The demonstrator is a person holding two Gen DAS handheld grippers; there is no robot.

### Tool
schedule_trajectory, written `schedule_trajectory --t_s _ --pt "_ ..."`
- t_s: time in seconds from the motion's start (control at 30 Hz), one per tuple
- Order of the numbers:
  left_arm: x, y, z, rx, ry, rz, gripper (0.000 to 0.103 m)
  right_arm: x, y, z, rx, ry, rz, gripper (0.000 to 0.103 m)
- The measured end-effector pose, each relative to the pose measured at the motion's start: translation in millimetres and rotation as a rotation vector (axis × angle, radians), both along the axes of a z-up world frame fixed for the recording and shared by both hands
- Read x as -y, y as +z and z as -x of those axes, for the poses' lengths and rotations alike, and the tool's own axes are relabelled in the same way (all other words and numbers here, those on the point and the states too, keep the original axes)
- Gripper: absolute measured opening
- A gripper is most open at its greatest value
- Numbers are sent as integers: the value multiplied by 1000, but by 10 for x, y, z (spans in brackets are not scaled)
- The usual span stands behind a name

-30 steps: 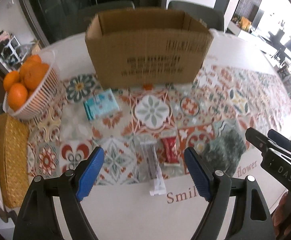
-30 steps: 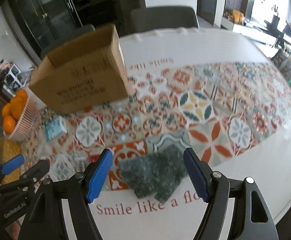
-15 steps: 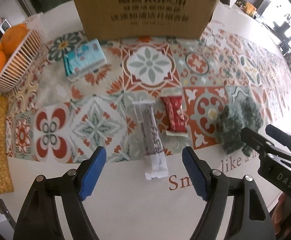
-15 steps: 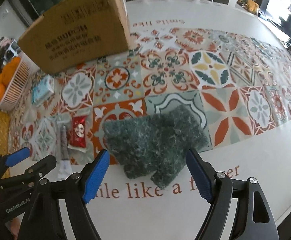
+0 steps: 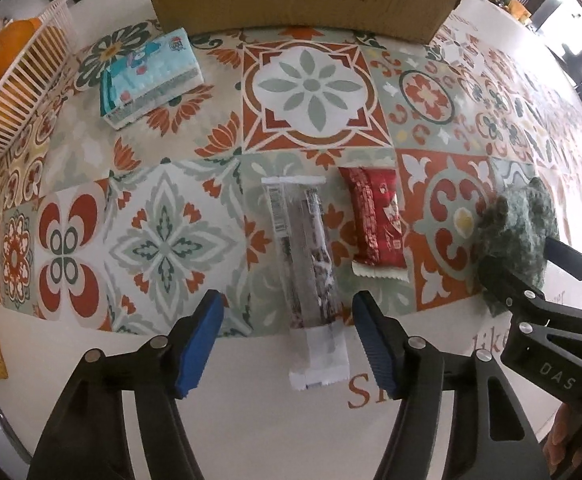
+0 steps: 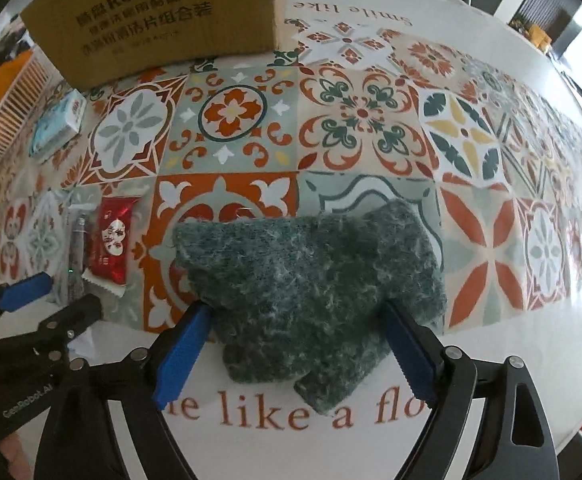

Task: Organize soft objects
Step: 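Withdraw from the box and bring the open right tool around the dark green fuzzy plush, then close the right tool on the green plush while the left tool closes on the clear tube packet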

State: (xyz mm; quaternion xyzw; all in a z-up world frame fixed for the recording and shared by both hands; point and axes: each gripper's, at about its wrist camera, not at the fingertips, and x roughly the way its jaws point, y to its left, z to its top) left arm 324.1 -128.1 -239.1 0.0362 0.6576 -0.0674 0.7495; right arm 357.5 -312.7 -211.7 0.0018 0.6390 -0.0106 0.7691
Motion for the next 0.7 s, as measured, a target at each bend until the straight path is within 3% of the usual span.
schedule_trajectory --t_s 0.17,0.23,0.27,0.43,0.7 --pt "-23 -4 -6 39 4 -19 53 -62 -71 -27 26 12 58 85" --pt "-60 20 13 54 3 -17 33 -79 -62 -1 45 6 83 70" --pt "-61 28 20 58 2 -15 28 -90 -51 12 55 4 97 65" --pt "-34 56 61 71 -11 -24 24 -48 19 126 91 -17 103 34" --pt "-62 96 193 89 -13 25 22 -82 233 285 163 -2 55 29"
